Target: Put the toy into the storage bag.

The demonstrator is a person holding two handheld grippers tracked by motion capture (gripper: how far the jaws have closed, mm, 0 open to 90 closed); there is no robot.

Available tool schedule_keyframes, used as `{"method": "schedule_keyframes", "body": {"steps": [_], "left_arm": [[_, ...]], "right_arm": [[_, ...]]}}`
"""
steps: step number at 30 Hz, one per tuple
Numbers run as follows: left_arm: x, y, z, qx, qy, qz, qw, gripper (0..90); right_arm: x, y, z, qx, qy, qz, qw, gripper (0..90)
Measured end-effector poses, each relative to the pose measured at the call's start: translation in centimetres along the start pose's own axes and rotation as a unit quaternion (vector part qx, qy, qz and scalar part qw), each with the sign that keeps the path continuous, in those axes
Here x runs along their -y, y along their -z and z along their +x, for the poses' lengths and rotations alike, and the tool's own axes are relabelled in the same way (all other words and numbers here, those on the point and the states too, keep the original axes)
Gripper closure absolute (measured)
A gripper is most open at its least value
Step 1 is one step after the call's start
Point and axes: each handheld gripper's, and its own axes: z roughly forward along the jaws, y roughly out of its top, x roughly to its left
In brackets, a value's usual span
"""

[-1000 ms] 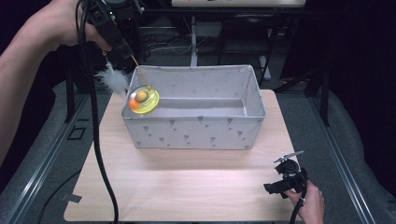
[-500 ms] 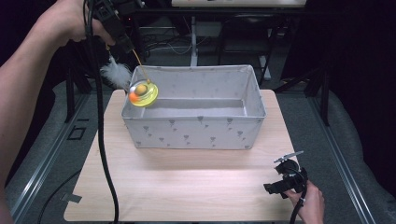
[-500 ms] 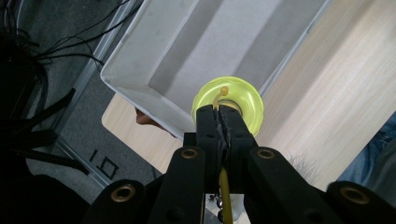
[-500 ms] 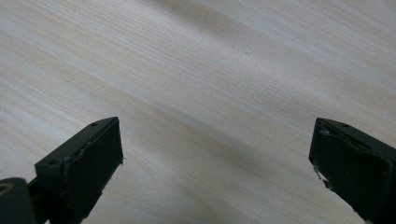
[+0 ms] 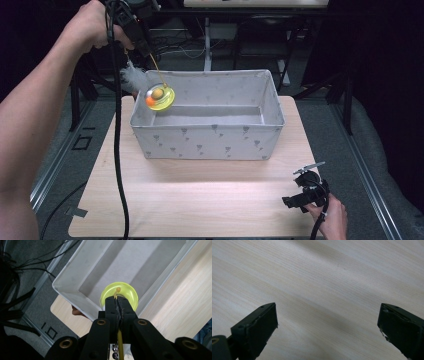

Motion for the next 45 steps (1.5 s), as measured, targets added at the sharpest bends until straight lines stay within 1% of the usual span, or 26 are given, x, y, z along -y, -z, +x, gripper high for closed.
{"method": "schedule_keyframes", "body": {"steps": [2, 3, 4, 6, 7, 9, 11, 12, 13, 15, 19, 20, 23, 25, 27, 28, 29, 30, 32, 33, 34, 35, 37, 40, 41, 45], "left_arm": [[-0.1, -0.1, 0.1, -0.004, 0.002, -0.004, 1.0, 88.2], [-0.1, -0.1, 0.2, 0.001, 0.005, -0.009, 0.9999, 88.2], [-0.2, -0.3, 0.5, -0.002, 0.007, -0.007, 0.9999, 88.2], [-0.3, -0.4, 0.6, -0.001, 0.009, -0.008, 0.9999, 88.2], [-0.3, -0.4, 0.6, -0.005, 0.01, -0.009, 0.9999, 88.3], [-0.3, -0.5, 0.7, -0.004, 0.012, -0.012, 0.9998, 88.2], [-0.3, -0.6, 0.9, -0.006, 0.016, -0.014, 0.9998, 88.2], [-0.3, -0.6, 1.0, -0.008, 0.019, -0.015, 0.9997, 88.2], [-0.3, -0.7, 1.1, -0.004, 0.021, -0.018, 0.9996, 88.2], [-0.3, -0.8, 1.1, -0.005, 0.021, -0.015, 0.9996, 88.2], [-0.2, -1.6, 1.3, -0.001, 0.023, -0.015, 0.9996, 88.2], [-0.1, -2.1, 1.3, -0.003, 0.023, -0.016, 0.9996, 88.2], [-0.1, -2.6, 1.2, -0.001, 0.021, -0.017, 0.9996, 88.2], [-0.1, -3.0, 1.2, 0.004, 0.02, -0.02, 0.9996, 88.2], [0.0, -3.5, 1.1, 0.008, 0.019, -0.02, 0.9996, 88.2], [0.0, -3.7, 1.0, 0.005, 0.019, -0.02, 0.9996, 88.2], [0.1, -4.0, 1.0, 0.009, 0.019, -0.021, 0.9996, 88.2], [0.3, -4.3, 1.0, 0.007, 0.02, -0.023, 0.9995, 88.2], [0.3, -4.4, 1.0, 0.013, 0.021, -0.026, 0.9994, 88.2], [0.4, -4.6, 1.0, 0.012, 0.022, -0.03, 0.9993, 88.2], [0.4, -4.7, 1.0, 0.012, 0.023, -0.029, 0.9992, 88.2], [0.5, -4.9, 1.0, 0.013, 0.023, -0.031, 0.9992, 88.2], [0.6, -5.2, 0.9, 0.016, 0.022, -0.032, 0.9991, 88.2], [0.7, -5.7, 0.9, 0.016, 0.024, -0.03, 0.9991, 88.2], [0.7, -5.9, 0.9, 0.014, 0.023, -0.031, 0.9991, 88.2], [0.9, -6.9, 0.8, 0.02, 0.023, -0.032, 0.999, 88.2]], "right_arm": [[0.0, 0.0, 0.0, -0.003, -0.001, -0.001, 1.0, 2.6], [0.0, 0.0, 0.1, -0.009, -0.003, -0.003, 0.9999, 2.6], [0.0, -0.1, 0.0, -0.011, -0.004, -0.002, 0.9999, 2.6], [0.0, -0.1, 0.0, -0.004, -0.002, 0.002, 1.0, 2.6], [0.0, -0.1, 0.0, -0.001, 0.0, 0.003, 1.0, 2.6], [0.0, -0.1, 0.0, -0.001, -0.001, 0.002, 1.0, 2.6], [0.0, -0.1, 0.0, -0.009, -0.006, -0.003, 0.9999, 2.6], [0.0, -0.1, 0.0, -0.005, -0.003, -0.002, 1.0, 2.6], [0.0, 0.0, 0.0, -0.003, -0.002, -0.003, 1.0, 2.6], [0.0, 0.0, 0.1, -0.008, -0.003, -0.006, 0.9999, 2.6], [0.0, 0.0, 0.0, 0.001, -0.002, -0.001, 1.0, 2.5], [0.0, 0.0, 0.0, -0.001, 0.002, -0.001, 1.0, 2.6], [0.0, 0.0, 0.0, -0.001, 0.0, 0.0, 1.0, 2.6], [0.1, -0.2, 0.2, -0.014, -0.015, -0.016, 0.9997, 2.6], [0.0, -0.1, 0.0, -0.011, -0.003, 0.0, 0.9999, 2.6], [0.0, 0.0, -0.1, -0.001, 0.001, 0.005, 1.0, 2.6], [0.0, -0.2, -0.1, -0.005, -0.005, -0.007, 0.9999, 2.6], [0.0, -0.2, -0.1, -0.01, -0.009, -0.009, 0.9999, 2.6], [-0.1, -0.1, 0.0, -0.004, -0.001, -0.001, 1.0, 2.6], [0.0, -0.2, 0.2, -0.012, -0.008, -0.008, 0.9999, 2.6], [0.0, -0.2, 0.2, -0.012, -0.008, -0.008, 0.9999, 2.6], [0.0, -0.1, 0.1, -0.003, -0.001, -0.002, 1.0, 2.6], [-0.1, 0.0, 0.1, -0.011, -0.001, -0.002, 0.9999, 2.6], [0.0, -0.1, 0.1, -0.01, -0.003, -0.002, 0.9999, 2.6], [0.0, -0.1, 0.2, -0.003, -0.002, -0.002, 1.0, 2.6], [-0.1, -0.1, 0.2, -0.005, -0.001, -0.006, 1.0, 2.6]]}}
